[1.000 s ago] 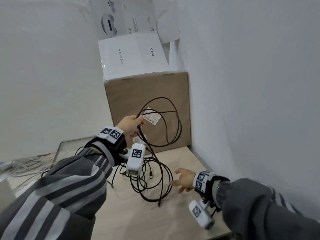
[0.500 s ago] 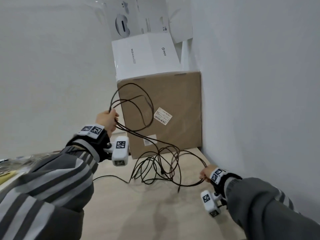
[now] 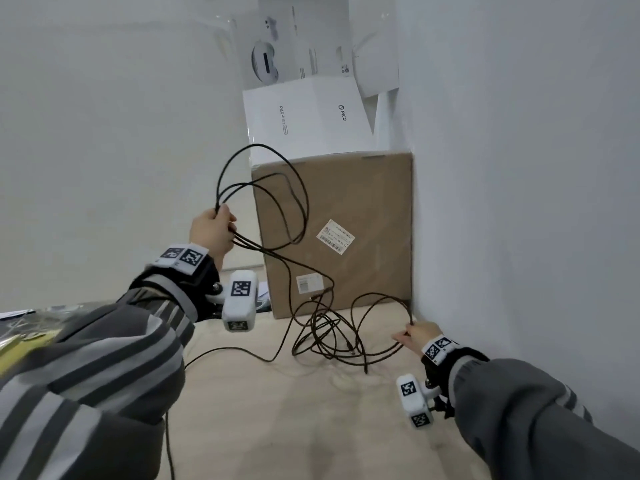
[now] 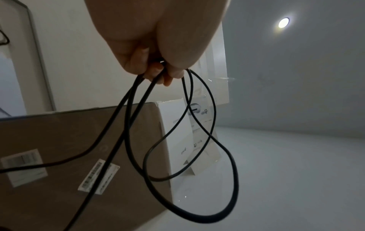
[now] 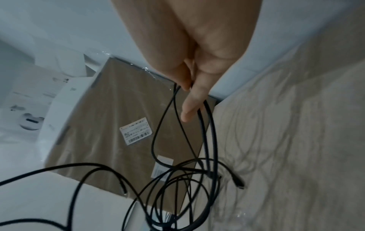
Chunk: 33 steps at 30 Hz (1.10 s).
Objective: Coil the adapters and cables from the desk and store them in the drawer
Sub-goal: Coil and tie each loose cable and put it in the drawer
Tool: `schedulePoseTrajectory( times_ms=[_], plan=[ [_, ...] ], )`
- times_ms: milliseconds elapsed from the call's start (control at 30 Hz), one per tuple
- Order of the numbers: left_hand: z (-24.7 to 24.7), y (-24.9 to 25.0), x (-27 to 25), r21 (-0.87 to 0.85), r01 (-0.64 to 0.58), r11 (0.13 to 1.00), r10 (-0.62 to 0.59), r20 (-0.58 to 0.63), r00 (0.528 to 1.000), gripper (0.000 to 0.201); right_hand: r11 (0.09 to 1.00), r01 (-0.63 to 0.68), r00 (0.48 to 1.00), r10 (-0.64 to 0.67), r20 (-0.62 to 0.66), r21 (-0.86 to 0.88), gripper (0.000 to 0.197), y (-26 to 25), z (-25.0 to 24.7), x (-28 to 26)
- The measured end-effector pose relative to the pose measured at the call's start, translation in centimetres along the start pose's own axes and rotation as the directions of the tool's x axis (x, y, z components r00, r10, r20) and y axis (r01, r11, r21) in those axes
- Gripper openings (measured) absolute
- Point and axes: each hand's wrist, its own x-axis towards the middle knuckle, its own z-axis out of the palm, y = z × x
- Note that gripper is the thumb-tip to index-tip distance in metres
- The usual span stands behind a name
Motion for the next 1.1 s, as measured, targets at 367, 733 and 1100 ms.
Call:
schedulePoseTrajectory(
  times_ms=[367, 733, 1100],
  plan=[
    [2.7, 5.8, -3.1, -0.12, -0.013, 0.993, 0.034, 0.172, 0.984, 0.034, 0.89, 0.456, 0.841, -0.428, 0.331, -0.009, 0.083, -7.1, 0.4, -4.2],
    [1.0, 10.6, -5.0, -0.196, -0.026, 0.98, 0.059, 0.164, 0.985, 0.031, 0.863, 0.485, 0.842, -0.505, 0.189, 0.145, 0.023, -12.9, -0.6, -7.9],
    [-1.7, 2.9, -5.6, 0.043, 0.099, 0.994, -0.102, 0.069, 0.992, 0.033, 0.921, 0.381, 0.908, -0.389, -0.156, -0.075, 0.028, -13.4, -10.8, -6.0]
  ],
)
